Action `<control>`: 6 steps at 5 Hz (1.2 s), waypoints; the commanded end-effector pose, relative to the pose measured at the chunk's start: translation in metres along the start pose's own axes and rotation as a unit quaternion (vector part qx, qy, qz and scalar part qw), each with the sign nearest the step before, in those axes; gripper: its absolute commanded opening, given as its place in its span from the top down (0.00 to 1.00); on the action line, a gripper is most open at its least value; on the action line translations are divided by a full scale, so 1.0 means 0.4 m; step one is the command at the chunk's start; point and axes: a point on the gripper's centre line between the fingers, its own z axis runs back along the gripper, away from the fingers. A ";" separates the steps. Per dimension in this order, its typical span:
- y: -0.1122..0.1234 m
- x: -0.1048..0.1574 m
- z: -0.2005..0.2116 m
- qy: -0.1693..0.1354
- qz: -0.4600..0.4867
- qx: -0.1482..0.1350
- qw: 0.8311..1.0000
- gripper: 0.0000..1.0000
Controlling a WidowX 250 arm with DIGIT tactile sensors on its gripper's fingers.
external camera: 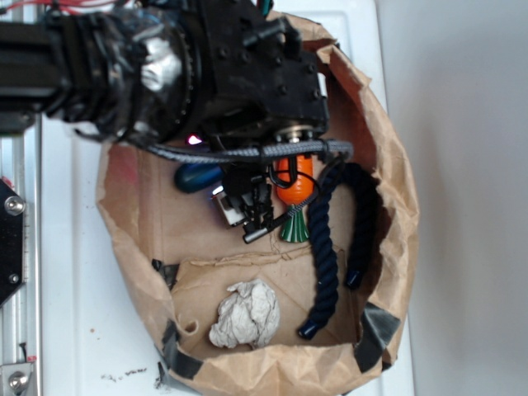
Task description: Grab the plastic pickle.
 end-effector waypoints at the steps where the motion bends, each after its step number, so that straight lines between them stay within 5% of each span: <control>1: -0.013 0.022 -0.001 -0.033 -0.016 -0.012 0.999 0.00; 3: -0.003 0.006 -0.034 -0.060 -0.033 0.002 0.998 0.00; 4: -0.001 0.005 -0.037 -0.064 -0.021 0.006 0.998 1.00; 6: 0.015 0.004 0.017 -0.066 -0.030 -0.003 0.997 1.00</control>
